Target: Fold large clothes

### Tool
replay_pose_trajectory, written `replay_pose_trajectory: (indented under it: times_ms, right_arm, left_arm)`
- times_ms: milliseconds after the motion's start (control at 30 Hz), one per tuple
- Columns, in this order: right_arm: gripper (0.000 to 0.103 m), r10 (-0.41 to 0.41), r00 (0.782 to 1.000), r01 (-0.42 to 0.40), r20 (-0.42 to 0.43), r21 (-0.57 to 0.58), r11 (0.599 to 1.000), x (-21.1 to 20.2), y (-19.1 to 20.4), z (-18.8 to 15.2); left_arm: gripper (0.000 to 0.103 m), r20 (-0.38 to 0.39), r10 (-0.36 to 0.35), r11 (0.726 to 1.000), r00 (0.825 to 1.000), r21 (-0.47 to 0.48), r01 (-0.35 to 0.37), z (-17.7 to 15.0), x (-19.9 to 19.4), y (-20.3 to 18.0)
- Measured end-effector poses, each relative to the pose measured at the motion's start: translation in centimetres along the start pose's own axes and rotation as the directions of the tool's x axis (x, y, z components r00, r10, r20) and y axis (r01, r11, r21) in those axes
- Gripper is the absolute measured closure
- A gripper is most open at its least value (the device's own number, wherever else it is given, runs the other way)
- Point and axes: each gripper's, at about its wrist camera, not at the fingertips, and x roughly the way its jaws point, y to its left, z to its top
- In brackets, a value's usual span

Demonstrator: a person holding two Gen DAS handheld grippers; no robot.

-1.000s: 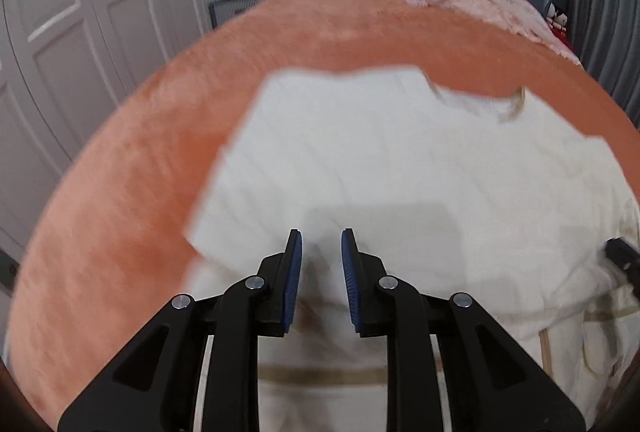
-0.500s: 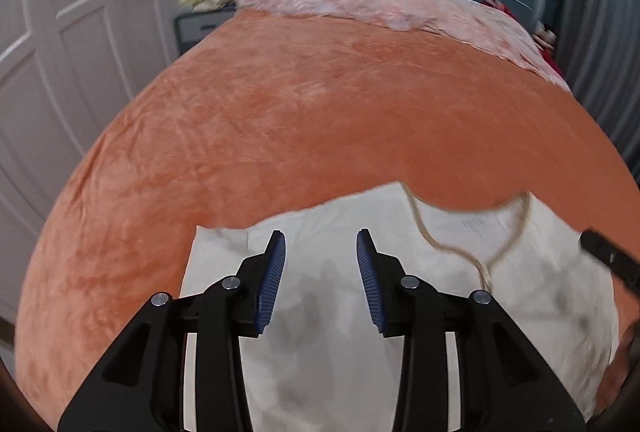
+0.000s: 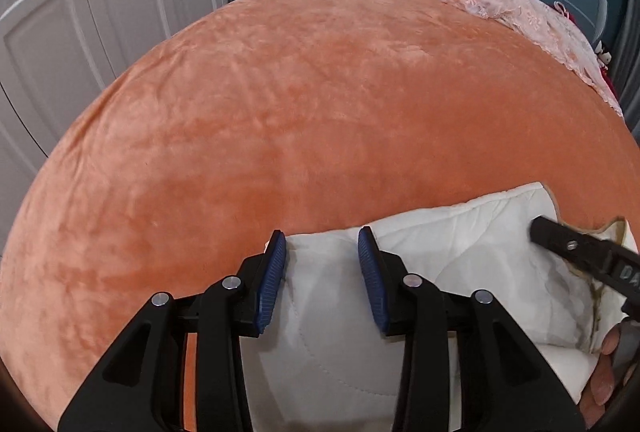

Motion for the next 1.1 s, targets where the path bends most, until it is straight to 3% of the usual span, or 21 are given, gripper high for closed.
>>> replay_pose_trajectory:
  times_ms: [33, 67, 100, 233, 333, 533, 1100]
  right_arm:
    - [0.060, 0.005, 1.000, -0.004, 0.008, -0.016, 1.000, 0.1, 0.2, -0.1]
    - [0.088, 0.017, 1.000, -0.016, 0.011, -0.032, 0.999, 0.1, 0.3, -0.3]
    - [0.099, 0.026, 1.000, -0.026, 0.010, -0.034, 0.999, 0.1, 0.3, -0.4]
    - [0.102, 0.033, 0.993, -0.030, 0.113, -0.034, 0.999, -1.7, -0.1, -0.6]
    - [0.102, -0.012, 0.990, 0.019, 0.141, -0.046, 0.999, -1.6, -0.2, -1.1]
    - [0.103, -0.068, 0.990, 0.076, 0.123, -0.055, 0.996, 0.0, -0.4, -1.6]
    - [0.103, -0.103, 0.982, 0.115, 0.157, -0.075, 0.990, 0.5, -0.2, -2.3]
  left_arm:
    - [0.066, 0.011, 0.003, 1.000, 1.000, 0.003, -0.003, -0.2, 0.0, -0.1]
    - [0.066, 0.025, 0.009, 1.000, 1.000, 0.008, -0.009, -0.4, 0.1, -0.1]
    - [0.066, 0.034, 0.014, 1.000, 0.999, 0.011, -0.014, -0.6, 0.1, -0.2]
    - [0.065, 0.055, -0.002, 1.000, 0.998, 0.001, 0.002, -1.0, 0.2, 0.1]
    - [0.065, 0.066, 0.007, 1.000, 0.998, 0.012, -0.008, -1.2, 0.3, -0.1]
    - [0.065, 0.088, 0.043, 0.998, 0.995, 0.042, -0.047, -1.6, 0.3, -0.8]
    - [0.065, 0.130, 0.107, 0.989, 0.986, 0.084, -0.119, -2.3, 0.5, -1.9]
